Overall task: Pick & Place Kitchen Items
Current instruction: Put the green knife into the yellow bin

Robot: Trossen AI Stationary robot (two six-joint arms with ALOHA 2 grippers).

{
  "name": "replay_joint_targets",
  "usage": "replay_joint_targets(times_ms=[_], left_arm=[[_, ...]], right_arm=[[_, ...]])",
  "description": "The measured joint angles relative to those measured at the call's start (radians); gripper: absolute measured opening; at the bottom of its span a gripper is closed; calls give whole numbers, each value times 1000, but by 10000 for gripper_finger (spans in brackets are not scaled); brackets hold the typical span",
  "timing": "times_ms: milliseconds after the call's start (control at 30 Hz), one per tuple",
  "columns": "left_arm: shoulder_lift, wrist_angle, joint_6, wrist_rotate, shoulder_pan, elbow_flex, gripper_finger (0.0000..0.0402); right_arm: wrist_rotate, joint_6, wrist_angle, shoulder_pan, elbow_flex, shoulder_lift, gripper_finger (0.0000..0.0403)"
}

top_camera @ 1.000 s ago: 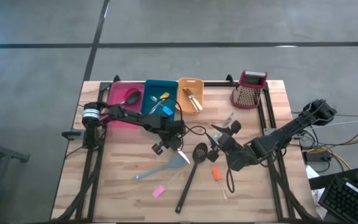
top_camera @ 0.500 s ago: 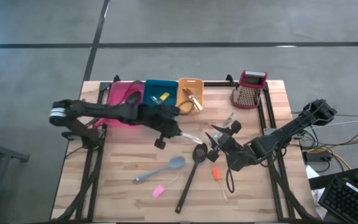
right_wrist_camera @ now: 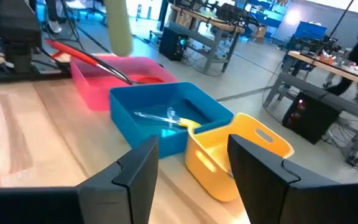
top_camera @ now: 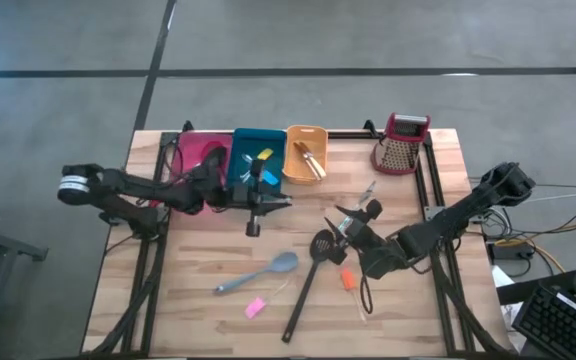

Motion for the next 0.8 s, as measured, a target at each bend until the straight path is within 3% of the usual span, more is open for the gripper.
replay_joint_targets(times_ms=[133, 233, 367, 467, 567, 800], left_arm=[[33, 200, -17, 1, -3, -94, 45], [43, 298, -33, 13, -5, -130, 45], [51, 332, -46, 29, -20, -166, 45], [51, 353, -35, 33, -35, -170, 45], [51, 359, -30, 33, -47, -170, 45], [51, 362, -17, 33, -58, -170, 45]], right_arm=[[-1, -157, 214, 0, 0, 95, 171], [-2, -353, 470, 0, 0, 170, 160], [-16, -594, 881, -3, 1, 275, 148], [-96, -682, 1114, -11, 1, 339, 144], [-144, -705, 1182, -23, 11, 377, 148], [-193, -690, 1127, -51, 70, 394, 176]])
